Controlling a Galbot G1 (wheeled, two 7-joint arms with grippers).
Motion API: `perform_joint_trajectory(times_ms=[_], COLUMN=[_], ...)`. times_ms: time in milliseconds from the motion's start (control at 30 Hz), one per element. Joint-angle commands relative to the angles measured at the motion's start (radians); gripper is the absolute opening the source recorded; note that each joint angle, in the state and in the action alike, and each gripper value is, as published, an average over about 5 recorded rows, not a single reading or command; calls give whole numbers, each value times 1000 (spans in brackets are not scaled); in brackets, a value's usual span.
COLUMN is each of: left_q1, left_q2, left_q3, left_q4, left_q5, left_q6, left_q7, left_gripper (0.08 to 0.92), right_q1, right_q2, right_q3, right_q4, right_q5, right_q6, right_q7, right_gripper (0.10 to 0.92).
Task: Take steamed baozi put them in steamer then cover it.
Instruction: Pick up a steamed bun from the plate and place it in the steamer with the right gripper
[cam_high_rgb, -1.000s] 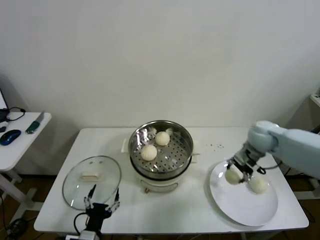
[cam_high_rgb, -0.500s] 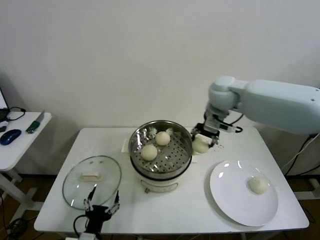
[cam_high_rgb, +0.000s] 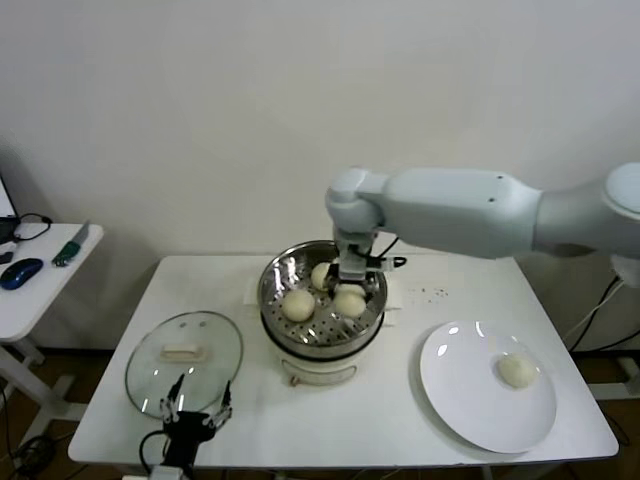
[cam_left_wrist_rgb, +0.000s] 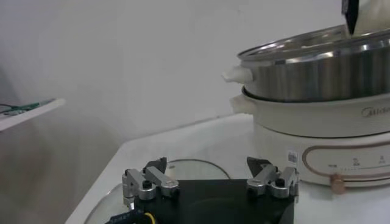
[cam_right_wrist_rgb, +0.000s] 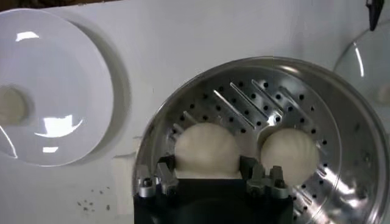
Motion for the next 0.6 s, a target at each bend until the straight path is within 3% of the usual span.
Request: perform_joint_trajectory(times_ms=[33,467,600], left_q1=[-3,-9,-9], left_q2=[4,7,7], left_q3=[0,6,7], left_q4=[4,12,12], left_q5=[-3,-3,-2], left_q6=[0,-1,0], left_q7=[1,1,0], left_gripper=[823,823,823], right_q1=[-120,-119,-113], right_q2=[136,129,124], right_q3=[5,3,5], right_q4=[-96,-78,-74], right_q5=[-70,-56,-36], right_q6=[47,37,23], right_q7=[-3,-6,-3], right_gripper=[679,691,736])
